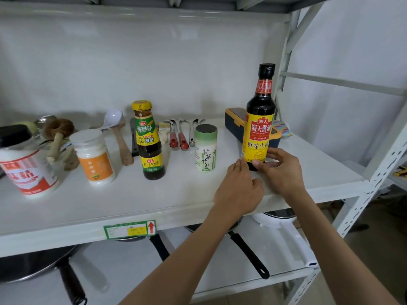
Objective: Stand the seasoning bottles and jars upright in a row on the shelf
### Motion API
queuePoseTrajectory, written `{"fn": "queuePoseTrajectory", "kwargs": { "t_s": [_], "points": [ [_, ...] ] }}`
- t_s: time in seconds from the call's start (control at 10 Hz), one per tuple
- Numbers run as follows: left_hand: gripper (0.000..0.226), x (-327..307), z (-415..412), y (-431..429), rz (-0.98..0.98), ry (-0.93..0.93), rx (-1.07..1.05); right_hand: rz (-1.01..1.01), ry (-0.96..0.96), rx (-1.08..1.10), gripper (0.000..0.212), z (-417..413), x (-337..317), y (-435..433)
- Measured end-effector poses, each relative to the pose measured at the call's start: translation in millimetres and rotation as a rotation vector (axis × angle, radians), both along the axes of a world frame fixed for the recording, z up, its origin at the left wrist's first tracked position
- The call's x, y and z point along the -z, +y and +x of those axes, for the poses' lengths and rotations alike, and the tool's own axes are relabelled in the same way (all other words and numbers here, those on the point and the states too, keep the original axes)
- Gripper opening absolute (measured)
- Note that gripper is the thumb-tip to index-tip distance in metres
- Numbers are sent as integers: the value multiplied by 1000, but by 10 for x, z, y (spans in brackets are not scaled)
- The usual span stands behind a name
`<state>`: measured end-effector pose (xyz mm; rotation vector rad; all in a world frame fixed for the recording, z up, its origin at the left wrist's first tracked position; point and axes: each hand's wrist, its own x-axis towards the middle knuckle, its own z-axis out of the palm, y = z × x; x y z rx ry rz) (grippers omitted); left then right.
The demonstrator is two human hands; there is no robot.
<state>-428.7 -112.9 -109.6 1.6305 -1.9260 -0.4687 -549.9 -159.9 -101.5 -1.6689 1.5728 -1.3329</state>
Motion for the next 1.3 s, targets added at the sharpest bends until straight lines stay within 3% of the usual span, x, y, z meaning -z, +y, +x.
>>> {"fn": "queuePoseTrajectory", "kwargs": {
  "t_s": [0.9,1.1,1.3],
  "points": [
    [65,-80,56,50,27,22,35,20,40,29,45,-41,26,-16],
    [56,-99,66,129,9,196,0,15,-55,27,46,-84,27,18],
    [54,-160,259,607,-125,494,109,-12,-246,117,24,-100,8,110]
  ]
}}
